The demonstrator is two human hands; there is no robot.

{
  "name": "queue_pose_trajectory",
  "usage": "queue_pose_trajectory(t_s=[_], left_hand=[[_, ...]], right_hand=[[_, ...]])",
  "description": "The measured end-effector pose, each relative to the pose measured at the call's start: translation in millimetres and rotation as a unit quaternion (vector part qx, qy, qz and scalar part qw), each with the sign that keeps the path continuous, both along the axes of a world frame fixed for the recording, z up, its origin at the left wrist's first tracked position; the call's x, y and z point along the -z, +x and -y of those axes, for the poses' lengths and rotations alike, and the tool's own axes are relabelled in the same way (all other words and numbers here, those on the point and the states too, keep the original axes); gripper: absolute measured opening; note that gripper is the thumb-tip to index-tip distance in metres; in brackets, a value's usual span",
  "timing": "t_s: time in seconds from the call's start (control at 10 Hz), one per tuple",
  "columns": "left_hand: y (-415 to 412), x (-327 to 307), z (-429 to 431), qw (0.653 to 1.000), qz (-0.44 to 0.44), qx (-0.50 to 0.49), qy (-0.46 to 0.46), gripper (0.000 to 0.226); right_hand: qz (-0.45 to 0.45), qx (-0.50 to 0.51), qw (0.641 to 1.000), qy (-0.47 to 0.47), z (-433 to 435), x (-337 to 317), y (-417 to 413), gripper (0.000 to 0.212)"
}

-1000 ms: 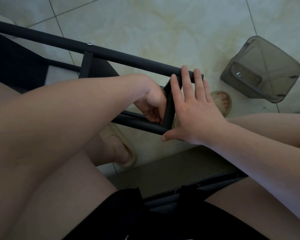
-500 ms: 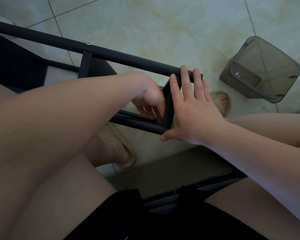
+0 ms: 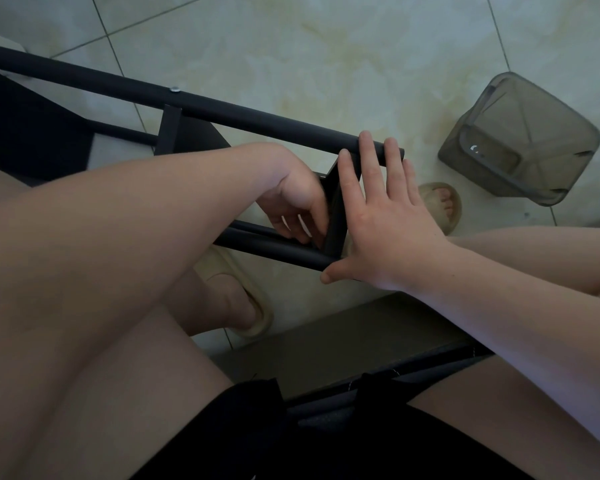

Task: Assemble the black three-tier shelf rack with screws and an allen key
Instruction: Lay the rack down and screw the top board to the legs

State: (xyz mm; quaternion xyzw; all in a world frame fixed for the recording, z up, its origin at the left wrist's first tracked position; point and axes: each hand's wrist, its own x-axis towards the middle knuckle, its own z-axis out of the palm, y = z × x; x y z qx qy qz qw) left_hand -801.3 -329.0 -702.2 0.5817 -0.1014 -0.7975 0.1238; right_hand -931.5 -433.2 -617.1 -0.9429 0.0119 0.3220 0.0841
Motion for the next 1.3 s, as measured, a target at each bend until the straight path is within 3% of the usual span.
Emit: queue_pose_trajectory(t_s=[0.2,0.7,0.8,0.9,1.3], left_hand=[[-5.4,0.2,1.0,1.000,-0.006,0.000,-0.001,0.019],[-5.6,0.7,-0.8,1.000,0.019,0.002,-0.003,0.025],[-7.2,2.9,-1.0,1.000,0.018,0.000,-0.014,0.008],[-6.4,3.9,-0.1,1.000,0.014,-0.003,-0.021,0.007],[0.1,0.8,-0.5,1.000,0.012,-0.011,-0.011,0.026]], right_hand=[[0.001,0.001,1.000,0.001,0.2,0.7,-0.2,0.155],[0.001,0.004,1.000,0.006,-0.2,0.0,-0.1,0.155],[-0.001,0.004,1.000,0.005,-0.4,0.4,0.1,0.155],[0.000,0.003,1.000,0.004,0.0,0.9,0.2,0.155],[0.002,0.000,1.000,0.003,0.3,1.2,-0.2,0.155]])
